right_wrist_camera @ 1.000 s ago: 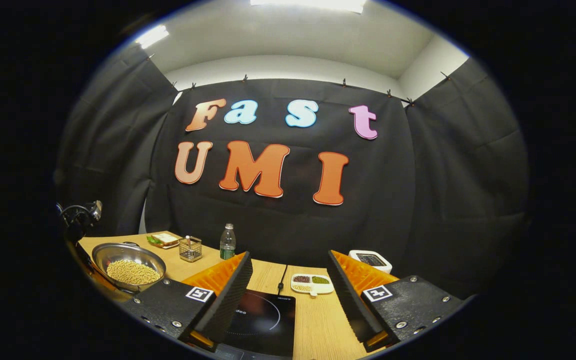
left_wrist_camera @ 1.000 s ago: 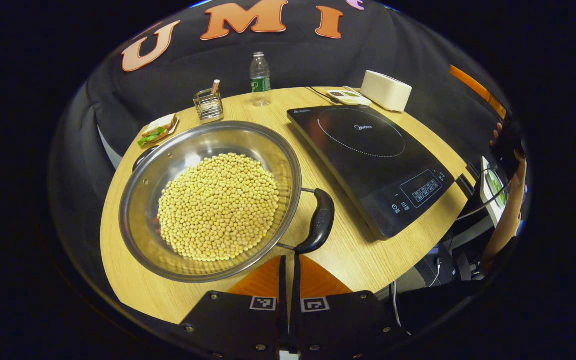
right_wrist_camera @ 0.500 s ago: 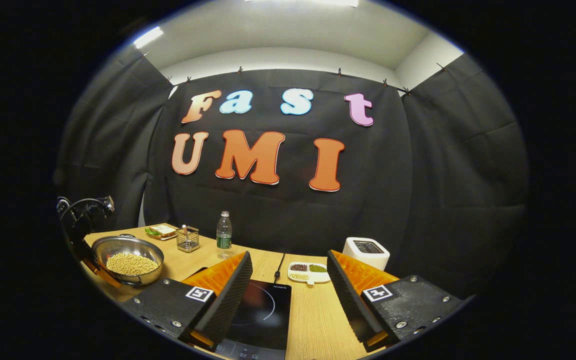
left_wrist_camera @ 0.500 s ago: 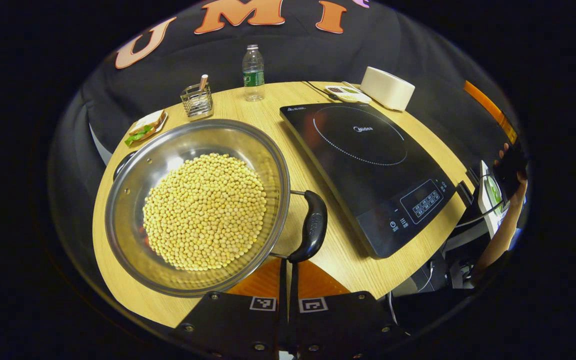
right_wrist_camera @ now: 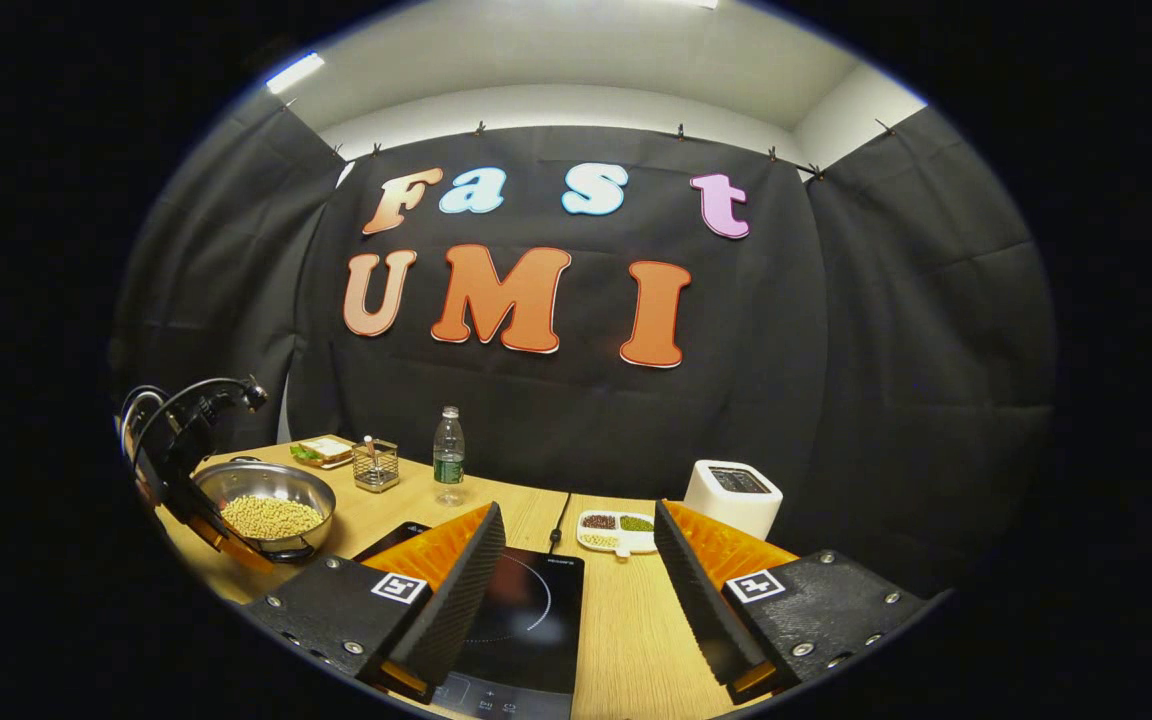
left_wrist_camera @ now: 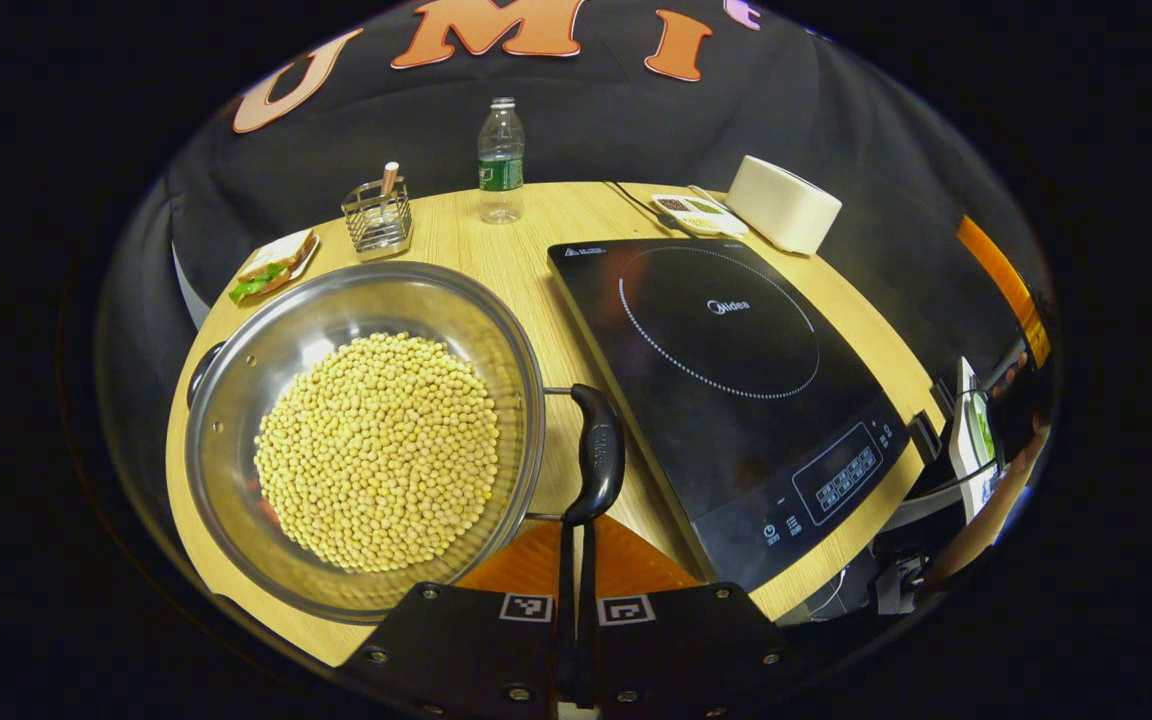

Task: First push the handle of the pot to place it horizontally, then grasp the pot with both hands and set it on the induction cooktop.

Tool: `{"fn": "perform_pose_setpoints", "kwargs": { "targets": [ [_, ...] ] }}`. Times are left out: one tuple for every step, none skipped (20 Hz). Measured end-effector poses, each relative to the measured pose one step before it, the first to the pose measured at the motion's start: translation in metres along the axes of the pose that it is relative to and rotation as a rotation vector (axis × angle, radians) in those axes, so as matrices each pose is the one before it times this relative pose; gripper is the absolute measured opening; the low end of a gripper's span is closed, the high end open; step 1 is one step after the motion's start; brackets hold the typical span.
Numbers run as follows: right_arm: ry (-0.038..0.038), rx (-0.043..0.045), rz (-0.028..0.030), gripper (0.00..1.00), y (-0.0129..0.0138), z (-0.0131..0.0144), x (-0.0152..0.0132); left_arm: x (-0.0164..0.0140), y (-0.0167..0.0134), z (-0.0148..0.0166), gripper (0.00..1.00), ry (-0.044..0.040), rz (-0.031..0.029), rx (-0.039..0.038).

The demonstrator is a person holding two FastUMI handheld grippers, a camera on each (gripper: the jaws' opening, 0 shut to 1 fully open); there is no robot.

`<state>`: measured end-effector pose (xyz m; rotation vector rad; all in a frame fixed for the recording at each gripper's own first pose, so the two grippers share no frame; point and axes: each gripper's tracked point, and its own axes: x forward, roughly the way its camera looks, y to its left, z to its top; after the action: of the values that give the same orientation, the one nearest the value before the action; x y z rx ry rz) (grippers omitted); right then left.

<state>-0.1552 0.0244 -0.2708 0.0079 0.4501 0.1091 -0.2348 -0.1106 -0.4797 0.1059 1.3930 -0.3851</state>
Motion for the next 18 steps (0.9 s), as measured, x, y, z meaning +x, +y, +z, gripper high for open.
{"fn": "perform_pose_setpoints", "kwargs": {
  "targets": [
    [0.00405,0.00468,0.00352,0.93,0.00230,-0.00114,0.00061,0.00308,-0.00018,0.00488,0.02,-0.00721,0.00229,0.00075],
    [0.00418,0.00404,0.00411,0.93,0.00193,-0.00030,0.00145,0.00324,-0.00011,0.00341,0.02,-0.00663,0.00417,0.00207],
    [0.00401,0.00273,0.00284,0.93,0.00237,-0.00072,0.00182,0.00277,-0.00002,0.00420,0.02,-0.00663,0.00495,0.00172],
    [0.00603,0.00217,0.00050,0.93,0.00128,-0.00133,0.00190,0.00360,-0.00061,0.00448,0.02,-0.00606,0.00501,0.00281],
    [0.00645,0.00295,0.00229,0.93,0.00110,-0.00202,0.00162,0.00349,0.00021,0.00472,0.02,-0.00512,0.00412,0.00232],
    [0.00872,0.00415,0.00244,0.93,0.00158,-0.00299,0.00140,0.00415,0.00038,0.00320,0.02,-0.00375,0.00250,-0.00067],
    [0.00974,0.00436,0.00342,0.93,0.00301,-0.00263,0.00124,0.00331,-0.00042,0.00432,0.02,-0.00489,0.00066,-0.00205],
    [0.00932,0.00293,0.00322,0.93,0.00309,-0.00179,0.00211,0.00311,0.00038,0.00446,0.02,-0.00619,0.00116,-0.00527],
    [0.00867,0.00190,0.00171,0.93,-0.00003,-0.00208,0.00279,0.00305,-0.00090,0.00321,0.02,-0.00575,0.00134,-0.00123],
    [0.00851,-0.00006,0.00268,0.93,0.00153,-0.00158,0.00161,0.00347,0.00027,0.00452,0.02,-0.00575,0.00207,0.00212],
    [0.00696,-0.00049,0.00233,0.93,0.00274,-0.00062,0.00148,0.00281,0.00041,0.00347,0.02,-0.00654,0.00265,0.00375],
    [0.00609,-0.00145,0.00508,0.93,0.00289,-0.00052,0.00152,0.00289,-0.00001,0.00315,0.02,-0.00578,0.00287,0.00178],
    [0.00603,-0.00109,0.00353,0.93,0.00300,-0.00182,0.00041,0.00288,0.00053,0.00410,0.02,-0.00652,0.00178,-0.00118],
    [0.00423,-0.00062,0.00529,0.93,0.00429,-0.00208,0.00093,0.00423,-0.00035,0.00298,0.02,-0.00670,-0.00219,0.00047],
    [0.00625,0.00062,0.00408,0.93,0.00428,-0.00022,0.00164,0.00384,0.00072,0.00344,0.02,-0.00710,-0.00194,-0.00337],
    [0.00758,0.00092,0.00568,0.93,0.00470,-0.00064,0.00246,0.00222,-0.00045,0.00352,0.02,-0.00578,-0.00242,0.00029],
    [0.00897,0.00112,0.00607,0.93,0.00484,-0.00154,0.00217,0.00276,-0.00025,0.00377,0.02,-0.00739,-0.00250,-0.00091],
    [0.00962,0.00094,0.00592,0.93,0.00473,-0.00114,0.00238,0.00269,-0.00001,0.00270,0.01,-0.00585,-0.00322,0.00112]
  ]
}}
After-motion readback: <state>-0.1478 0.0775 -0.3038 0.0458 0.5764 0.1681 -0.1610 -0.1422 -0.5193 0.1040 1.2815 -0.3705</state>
